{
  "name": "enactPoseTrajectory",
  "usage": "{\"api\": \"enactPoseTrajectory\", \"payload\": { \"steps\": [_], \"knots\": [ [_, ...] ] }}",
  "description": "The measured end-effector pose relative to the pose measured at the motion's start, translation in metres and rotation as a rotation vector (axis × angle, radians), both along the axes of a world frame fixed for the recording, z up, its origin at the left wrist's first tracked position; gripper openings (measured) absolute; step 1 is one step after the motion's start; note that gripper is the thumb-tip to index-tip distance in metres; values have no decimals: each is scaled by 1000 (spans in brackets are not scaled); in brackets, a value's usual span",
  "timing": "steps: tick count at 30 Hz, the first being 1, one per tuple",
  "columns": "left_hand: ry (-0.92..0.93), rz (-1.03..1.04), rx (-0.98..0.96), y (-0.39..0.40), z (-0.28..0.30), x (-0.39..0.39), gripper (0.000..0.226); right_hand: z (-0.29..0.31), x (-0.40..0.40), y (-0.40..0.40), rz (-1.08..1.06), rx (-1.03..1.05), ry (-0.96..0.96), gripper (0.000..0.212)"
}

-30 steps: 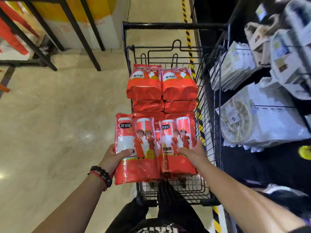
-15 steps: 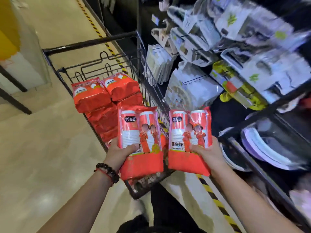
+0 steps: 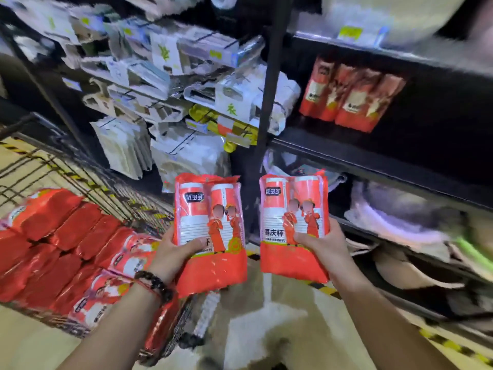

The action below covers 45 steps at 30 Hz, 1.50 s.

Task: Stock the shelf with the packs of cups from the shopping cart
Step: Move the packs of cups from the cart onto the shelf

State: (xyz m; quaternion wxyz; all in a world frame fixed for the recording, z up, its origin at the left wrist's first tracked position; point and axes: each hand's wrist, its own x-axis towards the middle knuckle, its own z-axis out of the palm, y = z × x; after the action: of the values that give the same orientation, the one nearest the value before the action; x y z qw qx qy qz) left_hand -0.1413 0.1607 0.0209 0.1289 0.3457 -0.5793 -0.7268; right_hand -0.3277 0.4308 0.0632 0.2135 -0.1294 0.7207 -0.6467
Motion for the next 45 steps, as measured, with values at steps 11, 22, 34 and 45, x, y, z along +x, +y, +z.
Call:
{"api": "enactPoseTrajectory", "payload": {
  "steps": [11, 22, 34, 45],
  "knots": [
    [48, -247, -51, 135, 20, -145, 89, 28, -65, 162, -253, -84, 47, 63],
    [55, -297, -101, 187, 39, -223, 84, 32, -115, 230, -320, -131, 3, 49],
    [108, -356, -80, 146, 49, -307, 73, 41, -183, 189, -339, -119, 36, 43],
    [140, -381, -55, 49, 59, -426, 81, 43, -288, 89, -438, -68, 87, 46]
  ]
}}
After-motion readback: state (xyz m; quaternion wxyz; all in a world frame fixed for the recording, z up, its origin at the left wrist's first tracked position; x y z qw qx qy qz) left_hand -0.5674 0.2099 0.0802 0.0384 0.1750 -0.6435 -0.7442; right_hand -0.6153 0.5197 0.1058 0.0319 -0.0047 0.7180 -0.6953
